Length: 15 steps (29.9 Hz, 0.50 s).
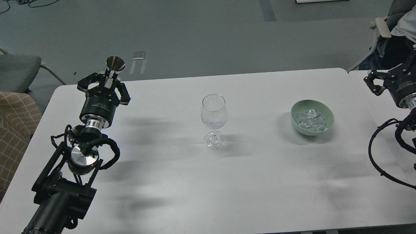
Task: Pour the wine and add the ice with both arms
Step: 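Carry the silver jigger back toward the robot and lower it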
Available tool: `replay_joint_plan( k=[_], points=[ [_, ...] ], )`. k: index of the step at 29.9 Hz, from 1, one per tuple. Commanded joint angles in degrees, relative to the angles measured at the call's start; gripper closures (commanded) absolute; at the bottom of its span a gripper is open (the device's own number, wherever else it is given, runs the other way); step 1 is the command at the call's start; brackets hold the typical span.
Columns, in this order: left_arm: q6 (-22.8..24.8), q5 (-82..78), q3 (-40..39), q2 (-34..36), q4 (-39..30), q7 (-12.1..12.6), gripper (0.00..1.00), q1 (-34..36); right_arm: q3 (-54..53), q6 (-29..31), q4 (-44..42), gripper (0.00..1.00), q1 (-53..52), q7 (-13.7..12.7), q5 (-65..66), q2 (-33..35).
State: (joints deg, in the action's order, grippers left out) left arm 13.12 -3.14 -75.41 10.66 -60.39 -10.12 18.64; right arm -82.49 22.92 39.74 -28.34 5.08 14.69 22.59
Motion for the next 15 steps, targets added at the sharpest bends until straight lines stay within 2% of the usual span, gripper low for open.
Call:
replay_joint_plan(
  k=[1, 5, 8, 12, 15],
  points=[
    [3.8, 6.0, -1.4, 0.0, 4.8, 0.4, 0.95, 0.1, 0.2, -0.2, 0.0, 0.00, -0.2, -0.1, 0.1, 0.1],
    [7.8, 7.1, -1.5, -0.4, 9.4, 0.2, 0.95, 0.1, 0.6, -0.2, 0.0, 0.00, -0.4, -0.1, 0.2, 0.1],
    [6.7, 7.7, -1.4, -3.4, 9.4, 0.3, 0.97, 0.0, 0.8, -0.2, -0.1, 0.00, -0.5, -0.1, 0.2, 0.2],
    [5.5, 7.9, -1.4, -3.9, 9.2, 0.4, 0.97, -0.1, 0.8, -0.2, 0.0, 0.00, -0.3, -0.1, 0.2, 0.1],
    [2.6, 7.9, -1.4, -3.9, 9.7, 0.4, 0.95, 0.1, 0.8, -0.2, 0.0, 0.00, -0.1, -0.1, 0.2, 0.0]
  ],
)
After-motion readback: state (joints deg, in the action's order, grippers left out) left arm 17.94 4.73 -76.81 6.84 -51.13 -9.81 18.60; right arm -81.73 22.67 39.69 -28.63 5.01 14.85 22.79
